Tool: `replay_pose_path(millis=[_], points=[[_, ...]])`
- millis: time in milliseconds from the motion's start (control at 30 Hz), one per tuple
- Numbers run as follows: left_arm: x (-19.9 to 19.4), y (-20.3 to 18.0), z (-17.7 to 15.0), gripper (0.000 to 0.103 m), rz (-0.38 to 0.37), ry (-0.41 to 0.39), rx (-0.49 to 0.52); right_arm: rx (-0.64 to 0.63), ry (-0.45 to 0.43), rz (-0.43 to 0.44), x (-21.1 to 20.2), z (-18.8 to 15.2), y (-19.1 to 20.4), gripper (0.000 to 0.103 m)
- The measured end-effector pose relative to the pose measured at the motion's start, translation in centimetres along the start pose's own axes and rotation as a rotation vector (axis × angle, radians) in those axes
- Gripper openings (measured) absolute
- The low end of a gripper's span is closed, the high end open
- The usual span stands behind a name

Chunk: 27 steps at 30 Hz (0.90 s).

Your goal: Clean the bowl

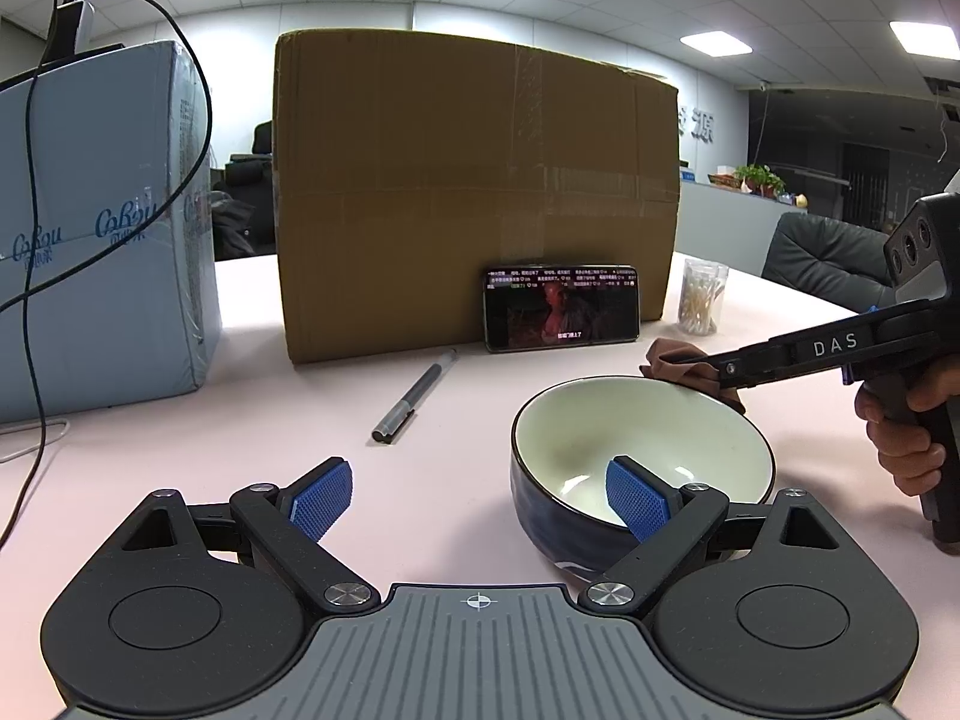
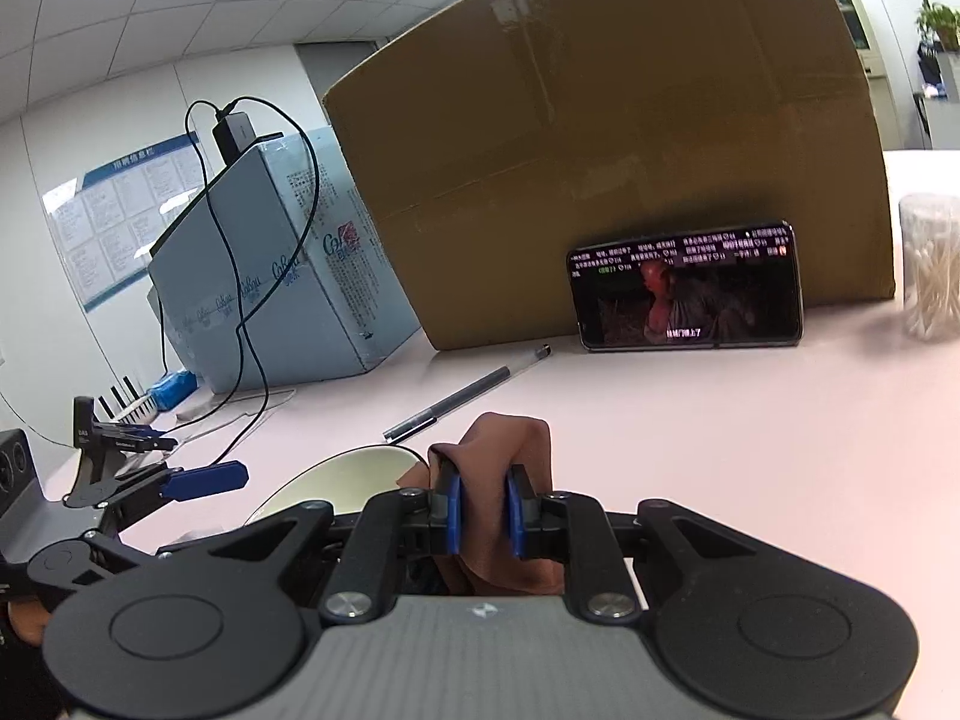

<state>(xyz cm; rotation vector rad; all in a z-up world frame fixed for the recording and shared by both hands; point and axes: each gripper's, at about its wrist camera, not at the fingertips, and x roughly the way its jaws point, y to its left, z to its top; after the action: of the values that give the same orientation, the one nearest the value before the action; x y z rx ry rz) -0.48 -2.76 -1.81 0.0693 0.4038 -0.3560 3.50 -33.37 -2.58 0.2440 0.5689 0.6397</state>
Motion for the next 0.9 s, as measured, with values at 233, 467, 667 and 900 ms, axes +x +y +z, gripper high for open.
replay_pose_path(millis=[233,467,667,900], points=[[0.0,-0.1,0.0,0.094,0.002,0.001,0.004,-0.009,0.009,0.002,-1.7,-1.0,0.2,0.018],[-0.1,-0.2,0.0,0.094,0.004,-0.005,0.009,-0.005,-0.019,0.053,-4.1,-2.0,1.3,0.018],[-0.2,-0.3,0.0,0.094,0.006,-0.007,0.012,-0.031,-0.034,0.062,-4.3,-2.1,2.3,0.019],[-0.3,-0.3,0.0,0.094,0.004,-0.009,0.011,0.032,-0.047,0.013,-4.0,-2.2,1.1,0.019]])
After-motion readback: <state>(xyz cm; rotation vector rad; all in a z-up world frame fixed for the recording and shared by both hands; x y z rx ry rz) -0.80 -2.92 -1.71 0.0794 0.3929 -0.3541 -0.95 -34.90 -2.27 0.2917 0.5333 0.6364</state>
